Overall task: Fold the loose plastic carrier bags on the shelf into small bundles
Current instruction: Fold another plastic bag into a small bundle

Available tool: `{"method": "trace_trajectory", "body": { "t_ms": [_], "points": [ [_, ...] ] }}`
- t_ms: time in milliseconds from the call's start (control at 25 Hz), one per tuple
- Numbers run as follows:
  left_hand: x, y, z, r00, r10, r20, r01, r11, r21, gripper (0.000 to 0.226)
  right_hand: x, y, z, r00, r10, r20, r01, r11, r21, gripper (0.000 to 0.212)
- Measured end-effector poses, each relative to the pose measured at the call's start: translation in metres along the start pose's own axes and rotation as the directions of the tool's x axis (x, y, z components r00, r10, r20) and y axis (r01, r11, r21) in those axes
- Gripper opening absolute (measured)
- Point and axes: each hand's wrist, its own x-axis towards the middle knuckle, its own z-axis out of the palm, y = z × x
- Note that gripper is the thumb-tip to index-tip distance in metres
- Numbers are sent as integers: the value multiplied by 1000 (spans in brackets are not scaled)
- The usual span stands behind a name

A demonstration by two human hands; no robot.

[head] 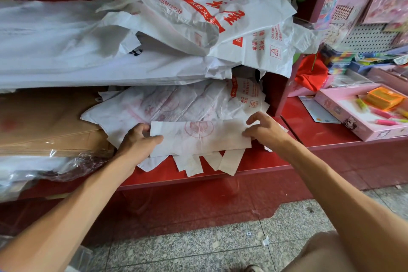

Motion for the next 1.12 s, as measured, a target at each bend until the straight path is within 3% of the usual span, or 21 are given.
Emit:
{"method": "trace_trajectory", "body": {
  "t_ms": [120,200,280,360,440,560,720,840,920,1040,1120],
  "points": [
    [-4,7,-5,999,-27,19,25,993,115,39,0,2,-5,988,-30,155,67,968,-242,18],
    [-6,8,-5,1000,0,25,-2,998,67,24,0,3,-6,994,-50,93,63,988,-141,19],
    [-10,12,-9,991,2,130,14,992,-126,14,-1,2,-5,1000,-15,21,13,991,133,21],
    [-12,14,-16,965,91,244,-21,961,-275,24,0,2,-4,995,-67,68,44,956,288,43],
    [-12,13,-19,953,207,222,-147,955,-259,42,0,3,-2,983,-159,93,135,965,224,61],
    [-14,15,-15,968,251,28,-244,957,-156,42,-2,-2,2,966,-257,-23,258,966,36,44],
    [-13,13,-18,965,259,-49,-264,951,-162,23,0,-4,-1,949,-292,-118,306,942,137,7],
    [-12,14,-22,942,325,-85,-334,933,-133,11,-1,-7,-3,968,-216,-124,247,900,358,17],
    [-15,16,-23,936,350,-27,-350,927,-135,12,-3,-10,1,980,-172,-99,198,852,484,20],
    [-22,16,-16,956,215,198,-166,957,-239,16,-2,-11,7,997,-12,-81,43,919,392,21],
    [-21,11,-9,976,147,161,-108,968,-225,16,-6,-12,5,990,119,74,-135,951,278,16]
  ]
}}
